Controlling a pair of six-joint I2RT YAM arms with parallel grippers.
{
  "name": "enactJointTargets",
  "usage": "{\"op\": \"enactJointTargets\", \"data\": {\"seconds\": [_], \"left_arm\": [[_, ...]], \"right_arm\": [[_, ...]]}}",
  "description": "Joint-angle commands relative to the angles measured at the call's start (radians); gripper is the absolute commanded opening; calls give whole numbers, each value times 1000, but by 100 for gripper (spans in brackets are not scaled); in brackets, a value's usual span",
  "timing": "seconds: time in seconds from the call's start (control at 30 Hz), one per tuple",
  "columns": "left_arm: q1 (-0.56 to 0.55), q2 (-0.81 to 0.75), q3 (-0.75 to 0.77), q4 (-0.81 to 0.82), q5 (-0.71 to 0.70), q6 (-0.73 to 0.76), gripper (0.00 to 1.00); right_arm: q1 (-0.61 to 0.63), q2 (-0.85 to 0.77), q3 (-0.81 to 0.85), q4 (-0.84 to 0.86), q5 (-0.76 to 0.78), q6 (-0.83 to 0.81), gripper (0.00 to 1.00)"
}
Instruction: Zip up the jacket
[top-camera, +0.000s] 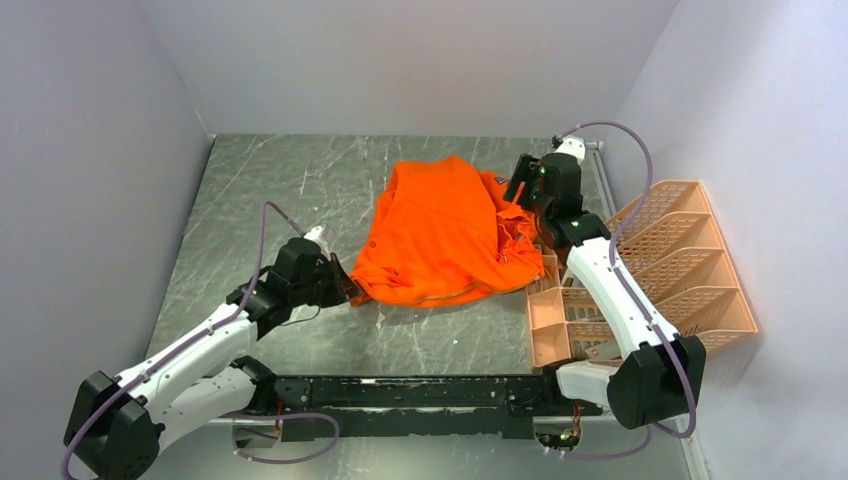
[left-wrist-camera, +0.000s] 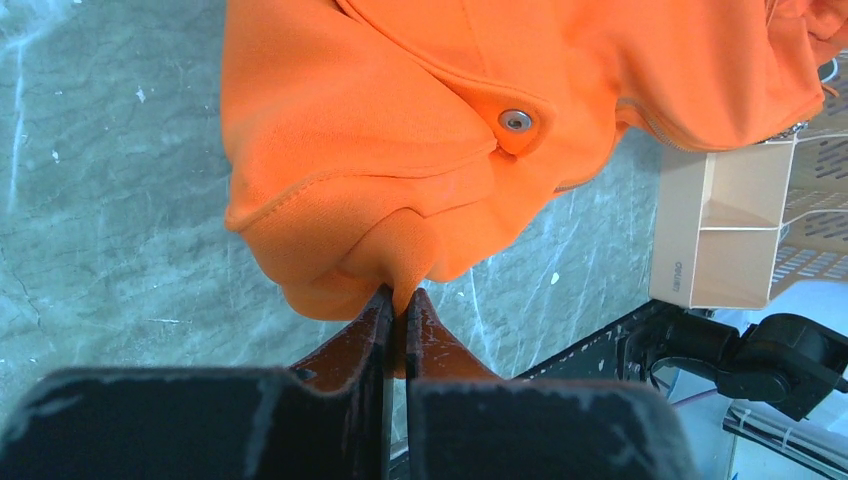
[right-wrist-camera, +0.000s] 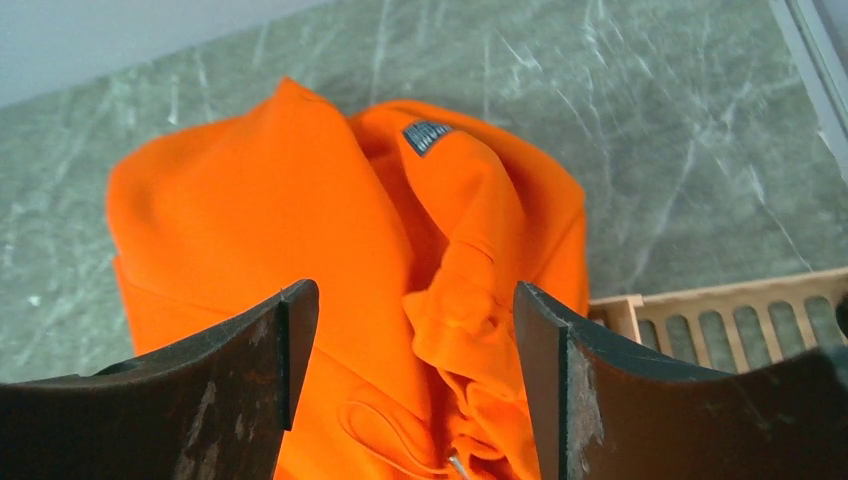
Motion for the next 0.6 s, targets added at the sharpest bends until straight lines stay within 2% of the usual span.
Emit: {"op": "enactJointTargets", "data": {"seconds": [0.0,0.37,0.4,0.47,0.5,0.57], "left_arm": [[9,-7,27,55,51,20,8],[10,-27,35,32,55,40,8],[9,-31,36,27,52,42,8],[9,-42,37,15,45,43,8],[9,-47,38,8,40,43,8],[9,-60,39,-8,30,42,8]], "right_arm": [[17,1,-34,-79,75,-26,75],[28,91,-114,-63,112,-58,76],[29,105,-105,-55,110,-61,72],[30,133,-77,-35,88,-67,56],[30,145,-61,-26,73,-69,44],[29,172,-13,-14,50,-66,13]]}}
